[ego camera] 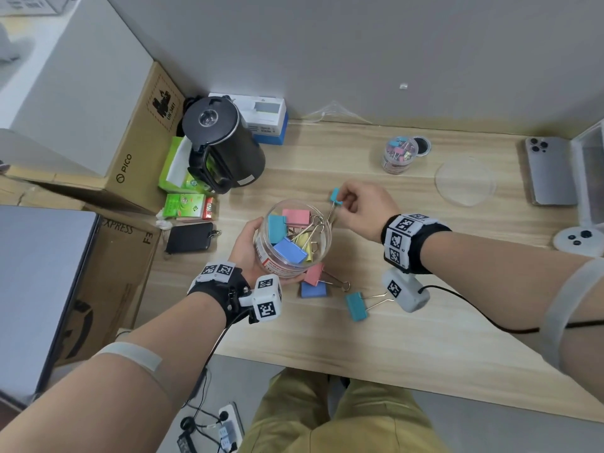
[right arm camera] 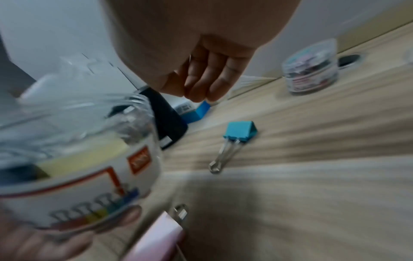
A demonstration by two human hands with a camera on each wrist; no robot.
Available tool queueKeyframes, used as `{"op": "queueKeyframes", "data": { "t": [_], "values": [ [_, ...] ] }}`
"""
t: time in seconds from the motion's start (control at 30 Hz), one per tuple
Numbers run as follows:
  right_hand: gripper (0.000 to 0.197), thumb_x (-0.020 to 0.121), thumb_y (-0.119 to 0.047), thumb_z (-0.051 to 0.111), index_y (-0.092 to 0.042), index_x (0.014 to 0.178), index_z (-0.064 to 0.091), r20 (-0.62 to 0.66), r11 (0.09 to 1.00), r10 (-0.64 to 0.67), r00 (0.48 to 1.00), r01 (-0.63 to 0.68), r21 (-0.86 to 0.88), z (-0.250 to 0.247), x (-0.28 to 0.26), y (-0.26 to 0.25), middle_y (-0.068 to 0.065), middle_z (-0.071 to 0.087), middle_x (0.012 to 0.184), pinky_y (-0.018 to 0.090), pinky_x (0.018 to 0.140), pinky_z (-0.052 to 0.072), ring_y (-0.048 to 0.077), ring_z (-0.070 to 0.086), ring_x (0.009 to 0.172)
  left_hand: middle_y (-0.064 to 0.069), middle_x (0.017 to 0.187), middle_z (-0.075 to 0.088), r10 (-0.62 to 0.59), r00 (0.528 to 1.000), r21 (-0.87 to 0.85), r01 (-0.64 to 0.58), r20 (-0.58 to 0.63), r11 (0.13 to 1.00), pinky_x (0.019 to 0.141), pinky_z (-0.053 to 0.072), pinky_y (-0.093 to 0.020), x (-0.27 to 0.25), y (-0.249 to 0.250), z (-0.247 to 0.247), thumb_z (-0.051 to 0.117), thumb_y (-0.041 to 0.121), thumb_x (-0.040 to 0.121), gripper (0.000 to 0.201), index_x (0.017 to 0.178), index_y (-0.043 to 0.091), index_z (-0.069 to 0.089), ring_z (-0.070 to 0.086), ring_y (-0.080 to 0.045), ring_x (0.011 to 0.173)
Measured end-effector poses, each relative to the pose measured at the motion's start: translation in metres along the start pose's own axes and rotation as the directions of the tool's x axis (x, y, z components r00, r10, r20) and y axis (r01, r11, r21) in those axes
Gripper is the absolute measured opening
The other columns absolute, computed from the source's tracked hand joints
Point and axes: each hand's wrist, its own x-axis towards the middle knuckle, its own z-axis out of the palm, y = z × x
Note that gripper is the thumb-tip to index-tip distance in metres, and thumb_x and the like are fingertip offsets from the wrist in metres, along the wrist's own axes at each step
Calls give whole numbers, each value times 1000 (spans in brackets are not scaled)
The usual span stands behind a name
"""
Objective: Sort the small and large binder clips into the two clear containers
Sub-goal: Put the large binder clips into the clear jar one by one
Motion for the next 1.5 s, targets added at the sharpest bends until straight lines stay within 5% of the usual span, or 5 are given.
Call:
{"op": "queueKeyframes", "data": {
  "t": [0.3, 0.53, 0.87, 1.3, 1.5],
  "values": [
    [24, 66, -20, 74, -25, 84, 61, 423, 969, 99, 901, 10, -247, 55, -32, 15, -10, 64, 80, 32, 73, 55, 16, 62, 79, -19, 123, 70, 41, 998, -50, -43, -40, 998, 110, 36, -62, -5, -18, -40, 57, 64, 79, 68, 116, 11, 75, 62, -42, 112],
    [48, 71, -26, 74, -25, 114, 50, 449, 889, 128, 884, 98, -448, 90, -38, 11, -2, 60, 104, 33, 72, 51, 23, 61, 90, -21, 123, 69, 48, 998, -94, -52, -42, 994, 111, 34, -63, -13, -20, -64, 54, 66, 83, 68, 120, 11, 71, 61, -43, 112],
    [27, 82, -20, 65, -19, 95, 42, 412, 782, 251, 876, 67, -620, 77, -37, 8, 3, 58, 92, 32, 62, 44, 24, 56, 77, -22, 121, 71, 22, 997, -118, -32, -80, 993, 108, 39, -61, -23, -26, -77, 55, 68, 81, 74, 128, 12, 66, 64, -44, 110],
    [35, 88, -17, 60, -32, 119, 55, 640, 683, 66, 765, 433, -588, 97, -31, -11, 0, 65, 105, 37, 80, 52, 28, 63, 96, -19, 124, 70, 63, 994, -92, -72, -94, 993, 110, 37, -62, -34, -28, -81, 50, 70, 84, 73, 130, 16, 66, 62, -44, 115],
    [14, 87, -26, 63, -22, 100, 65, 613, 636, 173, 771, 388, -667, 93, -26, -4, 2, 67, 96, 30, 65, 47, 26, 64, 83, -20, 123, 71, 56, 994, -73, -63, -98, 995, 111, 36, -63, -30, -28, -75, 49, 69, 85, 71, 128, 15, 68, 61, -45, 118]
  ]
}}
